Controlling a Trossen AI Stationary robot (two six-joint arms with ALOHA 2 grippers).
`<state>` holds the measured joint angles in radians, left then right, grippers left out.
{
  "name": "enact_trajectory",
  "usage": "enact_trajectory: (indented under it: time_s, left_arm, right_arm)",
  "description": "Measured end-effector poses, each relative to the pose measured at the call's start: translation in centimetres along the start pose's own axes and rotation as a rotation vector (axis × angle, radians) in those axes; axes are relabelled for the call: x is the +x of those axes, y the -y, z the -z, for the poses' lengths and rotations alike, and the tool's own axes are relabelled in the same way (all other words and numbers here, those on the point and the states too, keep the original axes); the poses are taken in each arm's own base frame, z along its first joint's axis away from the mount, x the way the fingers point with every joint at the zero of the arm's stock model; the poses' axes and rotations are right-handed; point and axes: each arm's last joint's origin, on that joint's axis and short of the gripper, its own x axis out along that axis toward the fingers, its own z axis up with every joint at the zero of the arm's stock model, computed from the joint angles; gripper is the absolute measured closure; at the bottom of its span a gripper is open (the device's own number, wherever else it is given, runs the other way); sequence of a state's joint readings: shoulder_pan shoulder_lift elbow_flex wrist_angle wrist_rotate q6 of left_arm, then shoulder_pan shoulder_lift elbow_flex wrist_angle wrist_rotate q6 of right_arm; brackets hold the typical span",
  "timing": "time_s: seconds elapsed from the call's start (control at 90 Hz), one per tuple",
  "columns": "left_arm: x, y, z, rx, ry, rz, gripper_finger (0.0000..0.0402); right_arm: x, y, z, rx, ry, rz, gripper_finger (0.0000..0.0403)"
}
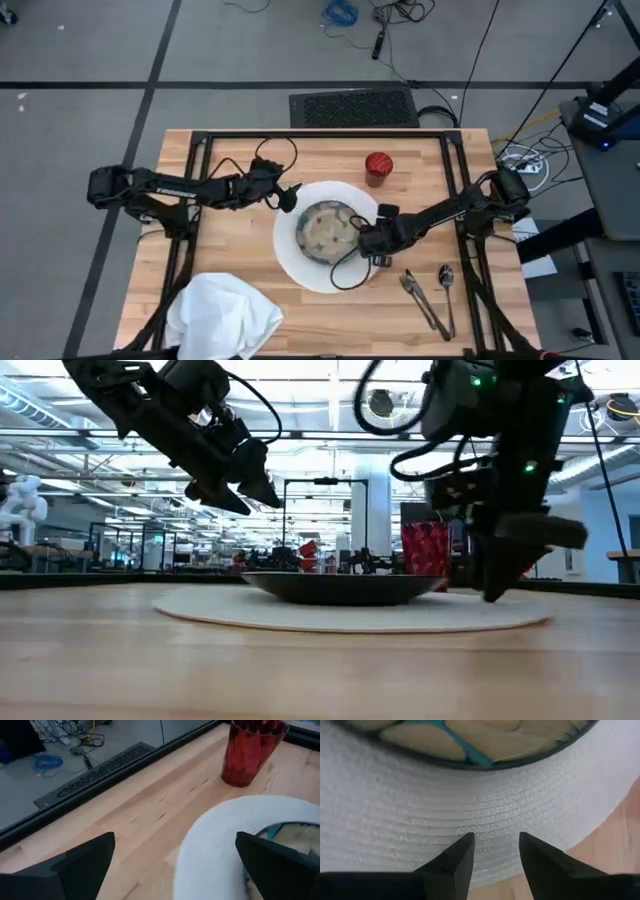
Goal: Set table place
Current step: Put the decorated ceramic plate on the placemat
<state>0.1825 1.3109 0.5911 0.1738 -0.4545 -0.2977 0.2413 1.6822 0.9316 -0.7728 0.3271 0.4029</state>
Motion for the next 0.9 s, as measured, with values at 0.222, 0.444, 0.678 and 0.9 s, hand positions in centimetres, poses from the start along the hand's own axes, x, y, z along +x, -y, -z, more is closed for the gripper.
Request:
enact_trajectory:
  time_s: [0.222, 0.444, 0.678, 0.9]
  left_arm:
    - [0.0, 0.0, 0.0, -0.001, 0.000, 0.000, 0.0002]
    - [0.0, 0.1, 0.0, 0.002, -0.001, 0.008, 0.0002]
    - [-0.5, 1.7, 0.5, 0.129, -0.044, 0.218, 0.0002]
    - [0.3, 1.9, 1.4, 0.160, -0.092, 0.223, 0.0002]
  right_arm:
    - [-1.3, 0.9, 0.8, 0.012, -0.023, 0.047, 0.0259]
    - [-4.9, 2.7, 2.2, 0.073, -0.003, -0.045, 0.0259]
    - [-8.2, 3.6, 4.6, 0.191, -0.071, -0.272, 0.0259]
    - [-8.4, 2.4, 4.8, 0.163, -0.043, -0.258, 0.0259]
